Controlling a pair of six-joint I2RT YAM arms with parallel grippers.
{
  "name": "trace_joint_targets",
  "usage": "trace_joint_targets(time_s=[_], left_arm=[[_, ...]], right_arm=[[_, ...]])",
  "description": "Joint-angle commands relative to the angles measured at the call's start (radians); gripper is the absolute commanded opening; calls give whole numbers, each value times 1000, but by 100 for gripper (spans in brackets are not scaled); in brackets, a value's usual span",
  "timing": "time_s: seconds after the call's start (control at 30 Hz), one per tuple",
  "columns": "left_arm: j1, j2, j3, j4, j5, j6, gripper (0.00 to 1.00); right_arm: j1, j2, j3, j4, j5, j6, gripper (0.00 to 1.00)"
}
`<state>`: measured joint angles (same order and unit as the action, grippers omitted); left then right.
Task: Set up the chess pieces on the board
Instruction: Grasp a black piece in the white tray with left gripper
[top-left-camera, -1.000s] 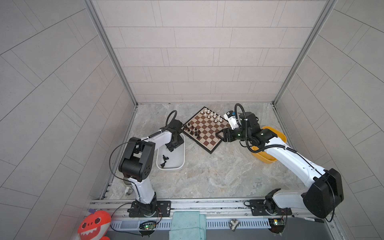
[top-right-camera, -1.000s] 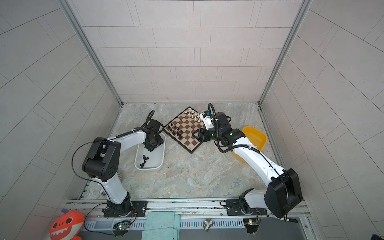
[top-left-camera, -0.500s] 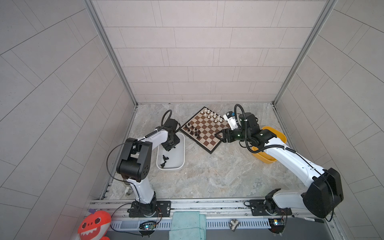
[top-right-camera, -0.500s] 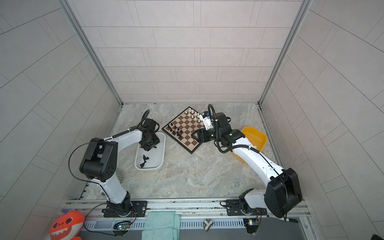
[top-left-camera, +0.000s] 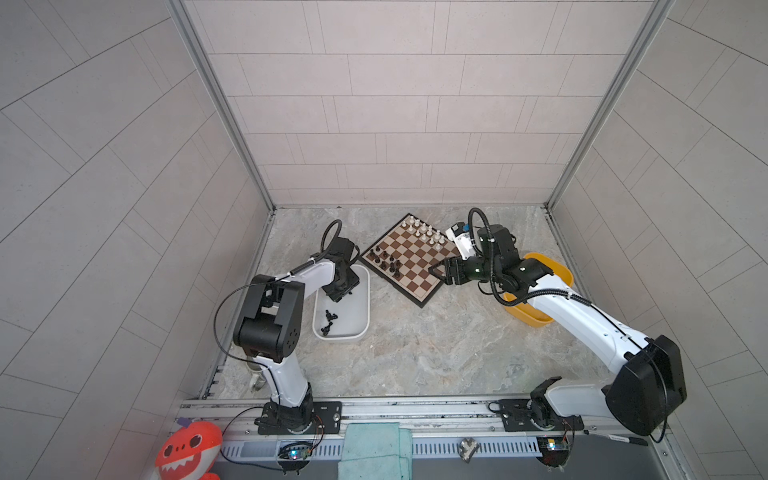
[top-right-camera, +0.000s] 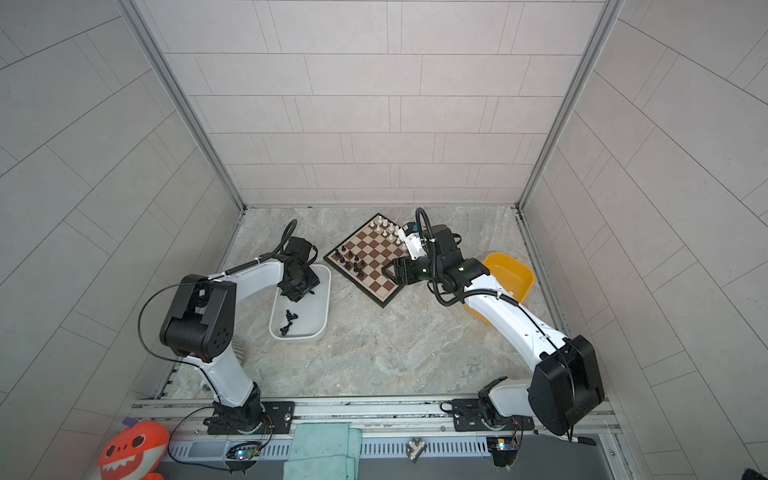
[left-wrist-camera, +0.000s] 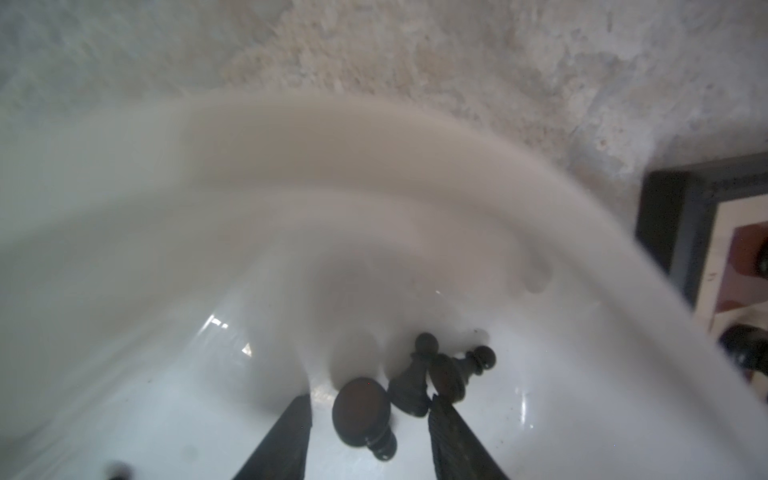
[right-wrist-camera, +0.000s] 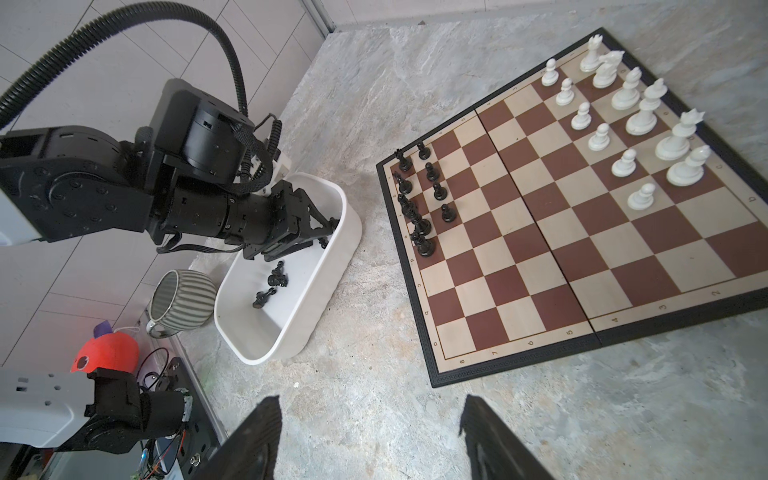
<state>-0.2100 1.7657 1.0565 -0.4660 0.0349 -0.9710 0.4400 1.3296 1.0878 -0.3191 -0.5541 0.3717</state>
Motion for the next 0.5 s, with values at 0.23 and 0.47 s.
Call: trace_joint_targets(time_s=[0.23,0.47], left_arm=[[20,-110,-85,51,41,1,58],[21,-99,-94,55,64,-38,50]], right_arm=[[2,10,-9,15,-17,8,70],[3,11,-9,18,-21,11,70]])
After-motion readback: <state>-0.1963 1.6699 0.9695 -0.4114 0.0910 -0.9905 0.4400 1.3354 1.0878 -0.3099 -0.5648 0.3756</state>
